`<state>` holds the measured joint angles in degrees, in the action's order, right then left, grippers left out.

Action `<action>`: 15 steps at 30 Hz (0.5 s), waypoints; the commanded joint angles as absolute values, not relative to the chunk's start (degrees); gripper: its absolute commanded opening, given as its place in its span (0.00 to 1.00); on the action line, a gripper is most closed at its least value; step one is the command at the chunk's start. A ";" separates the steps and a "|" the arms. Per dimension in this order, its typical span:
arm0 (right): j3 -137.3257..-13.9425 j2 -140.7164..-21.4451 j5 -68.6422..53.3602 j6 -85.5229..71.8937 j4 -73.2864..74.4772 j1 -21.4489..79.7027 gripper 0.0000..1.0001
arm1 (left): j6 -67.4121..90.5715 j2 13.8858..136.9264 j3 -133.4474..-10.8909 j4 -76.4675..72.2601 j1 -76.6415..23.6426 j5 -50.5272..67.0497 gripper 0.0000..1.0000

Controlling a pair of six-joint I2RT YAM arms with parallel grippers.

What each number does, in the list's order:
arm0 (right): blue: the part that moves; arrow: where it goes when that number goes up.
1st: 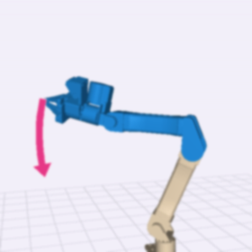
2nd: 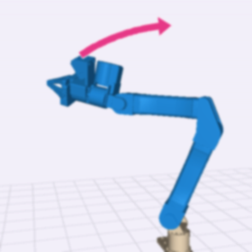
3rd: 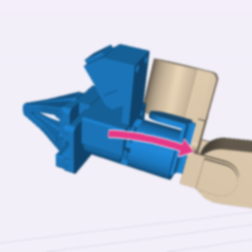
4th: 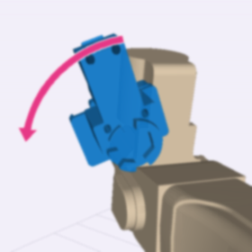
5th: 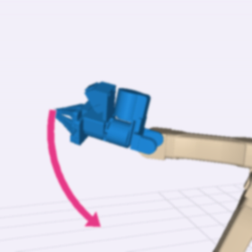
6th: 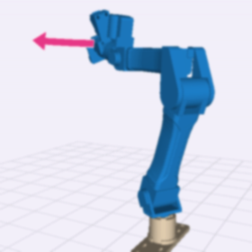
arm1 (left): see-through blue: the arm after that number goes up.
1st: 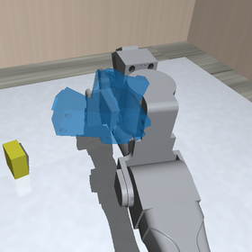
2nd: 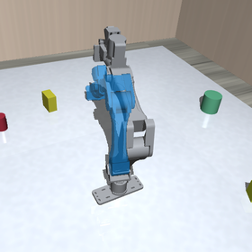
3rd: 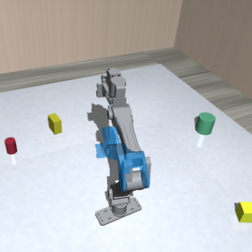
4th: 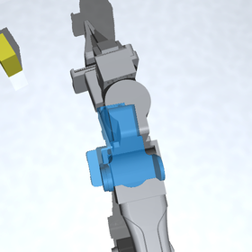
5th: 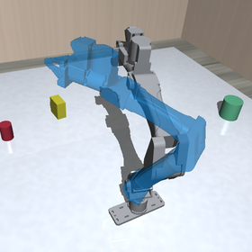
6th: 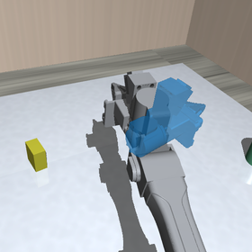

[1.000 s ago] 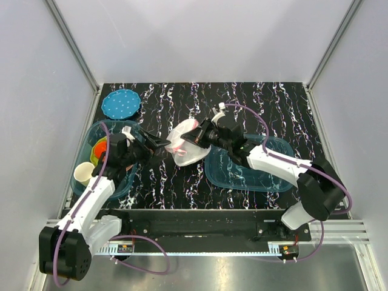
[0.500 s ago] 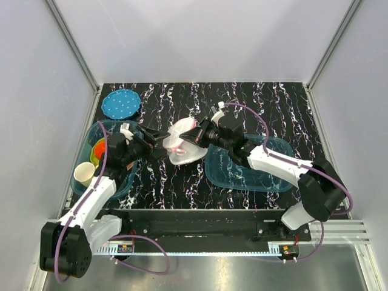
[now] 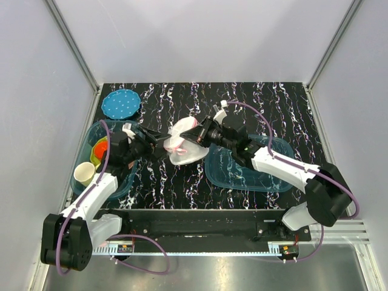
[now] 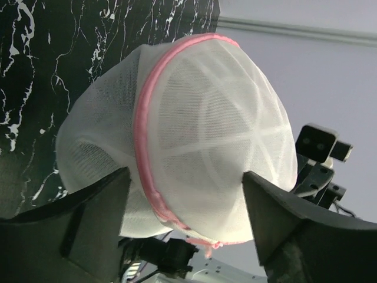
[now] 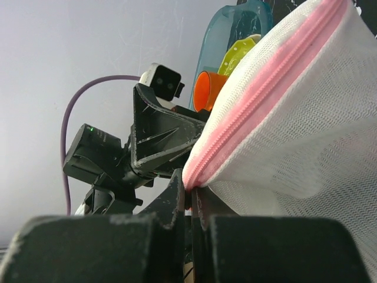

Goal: Unzip the laundry bag and remove the bra

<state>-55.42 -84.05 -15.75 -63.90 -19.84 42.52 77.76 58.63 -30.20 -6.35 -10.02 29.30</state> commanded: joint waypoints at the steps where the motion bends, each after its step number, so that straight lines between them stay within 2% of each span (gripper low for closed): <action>1: -56.42 -81.65 -16.70 -63.46 -22.33 42.71 0.00 | 77.26 58.10 -33.21 -8.62 -9.58 29.10 0.54; 3: -56.25 -81.39 -16.70 -62.67 -20.23 42.63 0.00 | 75.95 57.66 -34.71 -4.15 -9.32 28.04 0.31; 4: -56.08 -81.30 -16.79 -61.71 -19.17 42.63 0.00 | 74.46 57.22 -35.59 -2.48 -9.14 27.17 0.13; 5: -55.81 -80.86 -17.40 -60.83 -18.03 42.63 0.00 | 73.75 57.13 -37.42 -0.11 -9.14 26.72 0.04; 6: -55.81 -80.69 -17.49 -59.86 -15.23 42.63 0.00 | 73.13 56.95 -38.31 1.91 -9.05 26.46 0.00; 7: -55.64 -80.34 -17.58 -58.37 -13.55 42.63 0.00 | 71.99 56.87 -39.02 3.06 -9.05 25.93 0.00; 8: -56.33 -79.72 -17.32 -57.14 -8.92 42.63 0.05 | 71.63 56.52 -39.89 4.90 -9.05 25.58 0.00; 9: -57.12 -79.28 -16.62 -55.56 -5.83 42.63 0.42 | 71.37 56.34 -40.16 5.62 -9.05 25.05 0.00; 10: -58.17 -78.41 -15.48 -51.63 -2.23 42.71 0.55 | 70.85 55.90 -40.25 6.32 -9.05 24.61 0.00; 12: -63.17 -77.26 -7.25 -46.61 12.64 43.68 0.68 | 70.23 55.02 -40.87 9.13 -9.05 23.21 0.00; 13: -65.02 -76.04 1.32 -42.32 17.53 44.38 0.72 | 69.53 54.67 -41.30 10.10 -9.05 22.68 0.00; 15: -68.11 -74.63 6.92 -39.83 26.26 46.22 0.74 | 68.56 53.97 -43.05 14.14 -9.05 20.76 0.00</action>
<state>-59.77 -80.38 -9.52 -51.51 5.50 43.42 71.61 56.31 -38.63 7.99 -9.04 24.62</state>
